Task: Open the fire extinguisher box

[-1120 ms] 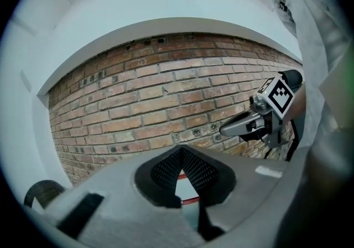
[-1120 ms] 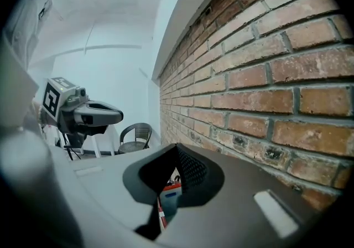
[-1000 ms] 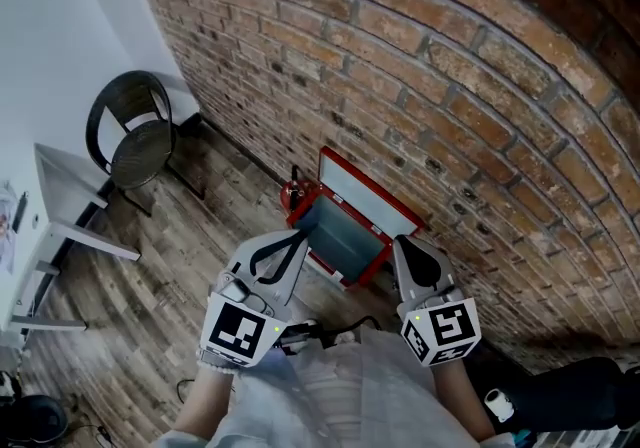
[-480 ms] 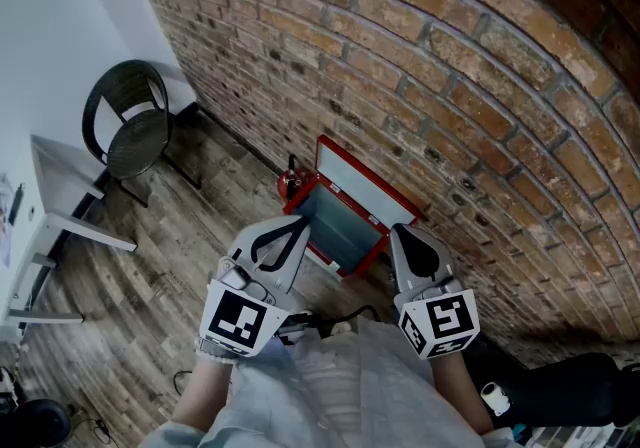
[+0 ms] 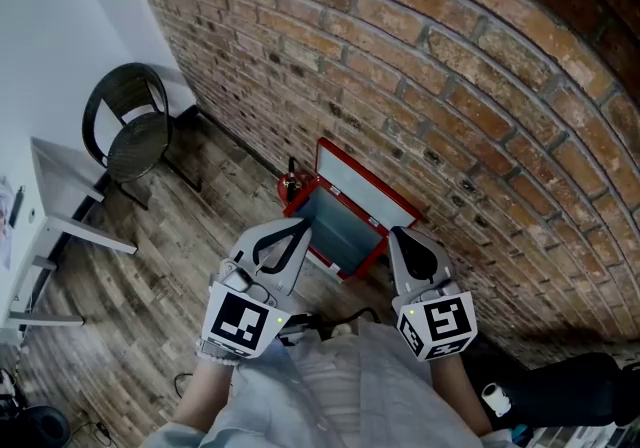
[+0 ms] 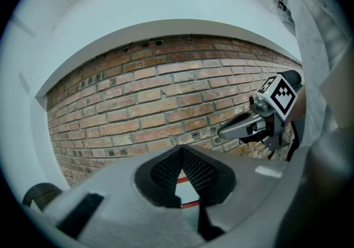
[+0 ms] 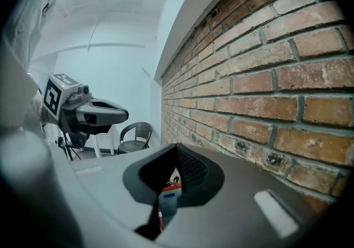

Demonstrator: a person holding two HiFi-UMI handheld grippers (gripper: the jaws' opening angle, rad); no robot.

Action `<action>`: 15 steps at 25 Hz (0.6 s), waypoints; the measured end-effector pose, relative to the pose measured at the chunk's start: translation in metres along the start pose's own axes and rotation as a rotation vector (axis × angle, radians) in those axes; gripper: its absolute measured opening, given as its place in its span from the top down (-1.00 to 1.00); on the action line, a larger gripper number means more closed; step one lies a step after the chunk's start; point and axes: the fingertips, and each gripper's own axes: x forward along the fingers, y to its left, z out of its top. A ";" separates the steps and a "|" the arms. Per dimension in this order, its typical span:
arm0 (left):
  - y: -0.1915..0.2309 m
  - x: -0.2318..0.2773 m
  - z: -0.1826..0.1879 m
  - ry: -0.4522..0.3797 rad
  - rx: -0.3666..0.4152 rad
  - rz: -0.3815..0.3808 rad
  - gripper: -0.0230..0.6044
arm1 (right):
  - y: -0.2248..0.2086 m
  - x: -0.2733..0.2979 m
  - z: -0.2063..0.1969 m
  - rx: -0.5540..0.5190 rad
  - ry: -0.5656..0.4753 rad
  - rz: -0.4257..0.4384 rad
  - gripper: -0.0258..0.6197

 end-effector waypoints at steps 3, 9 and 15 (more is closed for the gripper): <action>0.000 -0.001 0.001 0.001 0.006 -0.003 0.93 | 0.001 0.000 0.000 0.001 0.000 0.000 0.90; 0.000 -0.001 0.000 0.003 0.005 -0.003 0.93 | 0.003 0.001 0.000 -0.003 0.000 0.006 0.90; -0.002 -0.001 0.000 0.007 0.011 -0.009 0.93 | 0.004 0.000 0.000 -0.006 0.003 0.006 0.90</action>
